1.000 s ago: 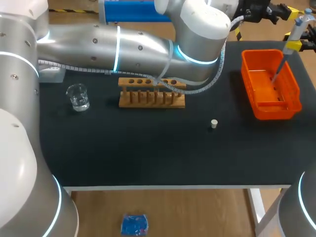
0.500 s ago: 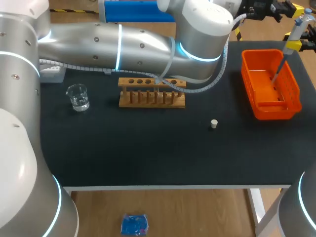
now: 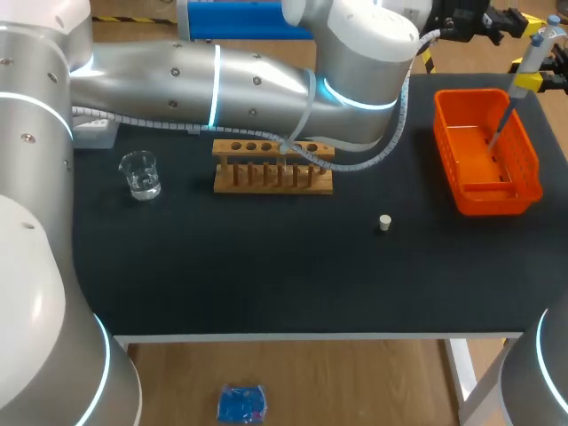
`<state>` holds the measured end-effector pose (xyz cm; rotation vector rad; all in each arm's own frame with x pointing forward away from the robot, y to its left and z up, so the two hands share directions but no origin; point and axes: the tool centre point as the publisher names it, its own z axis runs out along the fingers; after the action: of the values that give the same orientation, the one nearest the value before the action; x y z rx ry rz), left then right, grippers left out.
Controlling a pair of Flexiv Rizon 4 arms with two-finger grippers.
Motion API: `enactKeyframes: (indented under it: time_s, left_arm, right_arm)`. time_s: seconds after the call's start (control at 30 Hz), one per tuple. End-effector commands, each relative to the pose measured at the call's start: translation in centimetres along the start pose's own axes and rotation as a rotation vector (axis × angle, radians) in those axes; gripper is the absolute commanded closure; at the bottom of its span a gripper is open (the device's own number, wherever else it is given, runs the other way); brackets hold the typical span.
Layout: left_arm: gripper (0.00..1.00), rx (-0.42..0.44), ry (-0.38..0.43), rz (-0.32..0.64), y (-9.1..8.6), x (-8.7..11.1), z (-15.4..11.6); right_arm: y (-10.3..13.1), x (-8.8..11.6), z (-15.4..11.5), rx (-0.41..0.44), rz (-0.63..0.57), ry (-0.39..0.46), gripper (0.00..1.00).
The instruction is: Invert the test tube, pick up the pipette, mount the tip to pipette, aspirate from beaker and dispense into the tube, eject the tip, return the pipette, and cap with the stopper.
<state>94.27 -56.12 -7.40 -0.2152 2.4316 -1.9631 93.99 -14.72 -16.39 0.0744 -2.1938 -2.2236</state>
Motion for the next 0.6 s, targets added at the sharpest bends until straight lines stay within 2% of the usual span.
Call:
enactKeyframes:
  time_s: [0.03, 0.6]
  left_arm:
    - [1.00, 0.022, -0.004, -0.002, 0.7, 0.0, 0.2]
    - [1.00, -0.001, -0.010, -0.007, 1.8, 0.1, 0.8]
  right_arm:
    - [0.0, -0.2, -0.2, 0.000, 0.000, 0.005, 1.00]
    - [0.0, -0.2, -0.2, 0.000, 0.000, 0.005, 1.00]
